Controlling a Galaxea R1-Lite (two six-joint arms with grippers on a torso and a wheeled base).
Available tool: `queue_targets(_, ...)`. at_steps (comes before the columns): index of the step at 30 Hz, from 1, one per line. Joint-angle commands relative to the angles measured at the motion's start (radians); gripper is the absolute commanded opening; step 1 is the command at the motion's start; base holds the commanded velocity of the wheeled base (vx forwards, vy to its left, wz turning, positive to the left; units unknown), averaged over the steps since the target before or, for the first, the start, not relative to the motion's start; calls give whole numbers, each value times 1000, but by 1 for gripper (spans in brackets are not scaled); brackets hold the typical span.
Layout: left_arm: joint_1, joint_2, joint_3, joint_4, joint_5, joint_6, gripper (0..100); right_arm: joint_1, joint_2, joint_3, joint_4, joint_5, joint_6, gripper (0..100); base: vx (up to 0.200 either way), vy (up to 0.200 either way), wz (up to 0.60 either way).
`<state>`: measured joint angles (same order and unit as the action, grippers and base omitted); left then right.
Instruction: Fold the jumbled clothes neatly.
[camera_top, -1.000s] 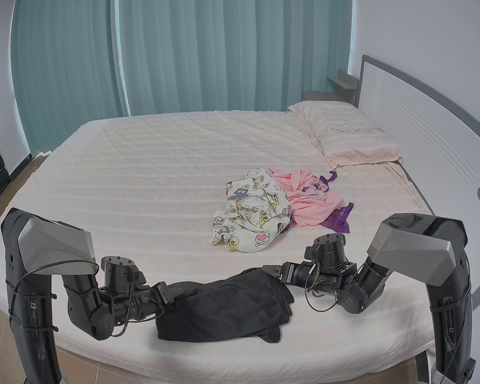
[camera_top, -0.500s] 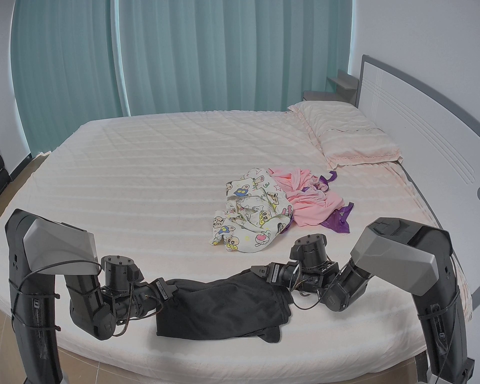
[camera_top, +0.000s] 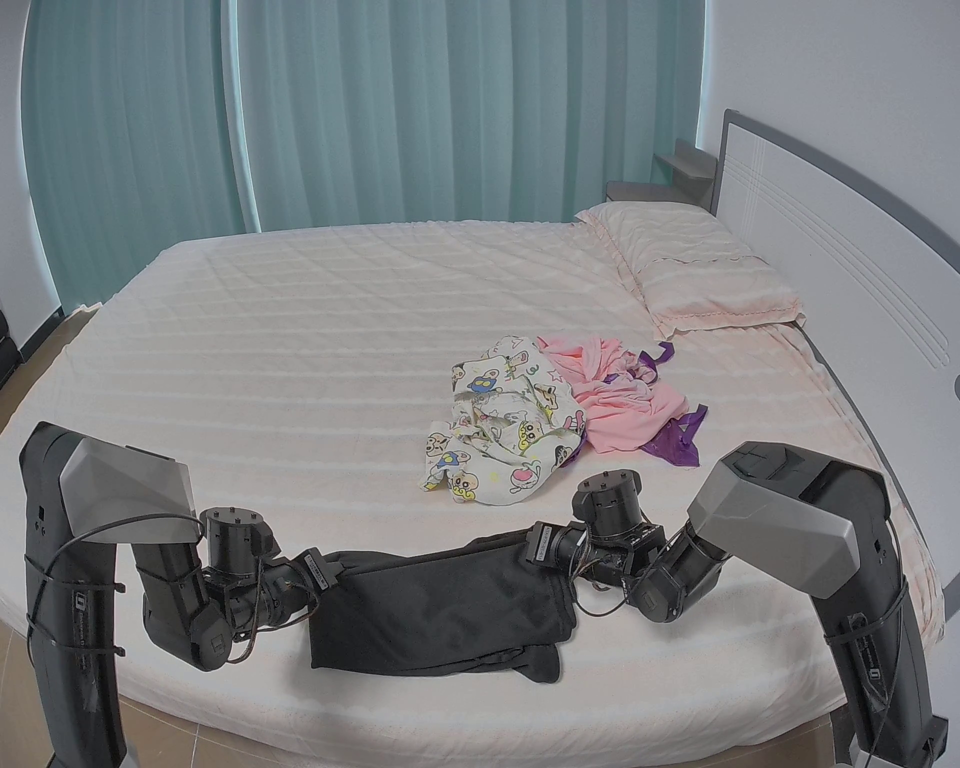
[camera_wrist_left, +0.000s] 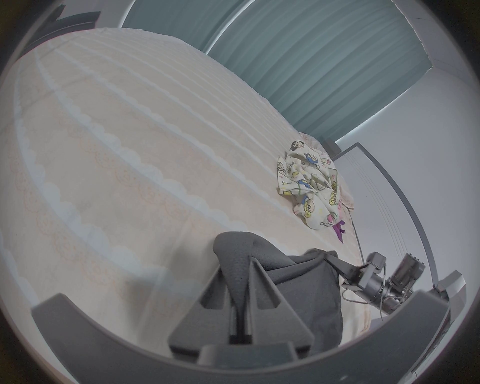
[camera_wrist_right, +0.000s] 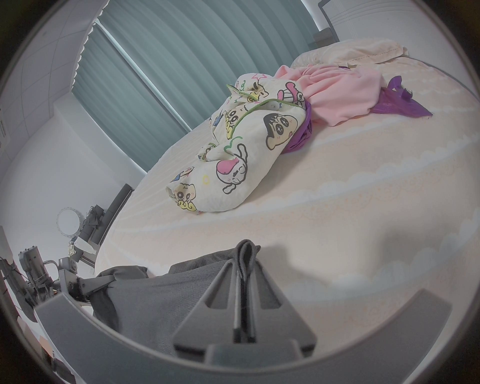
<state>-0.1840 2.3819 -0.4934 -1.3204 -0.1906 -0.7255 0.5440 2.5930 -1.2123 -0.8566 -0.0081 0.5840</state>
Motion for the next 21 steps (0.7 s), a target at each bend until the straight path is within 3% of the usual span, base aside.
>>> queue_targets(1,9,26,-24,0,20,1,0,2,-1,-1,-2,-3,11,0,0,0,0)
queue_targets(6,8,42,-50,0,42,1,0,5,3,-3,-4,-9,16,0,0,0,0)
queue_targets(7,8,42,-50,0,42,1,0,5,3,-3,-4,-9,16,100,0,0,0)
queue_targets(8,3,42,-57,0,43,1,0,4,3,-10,-6,-13,14,100,0,0,0)
queue_targets(9,1,45,-60,0,43,1,100,4,3,-13,-4,-13,16,100,0,0,0)
queue_targets(17,8,56,-66,0,63,-5,100,-13,-44,10,10,-36,16,100,0,0,0)
queue_targets(21,44,23,-24,0,54,-5,100,-49,-136,146,1,-36,11,100,0,0,0)
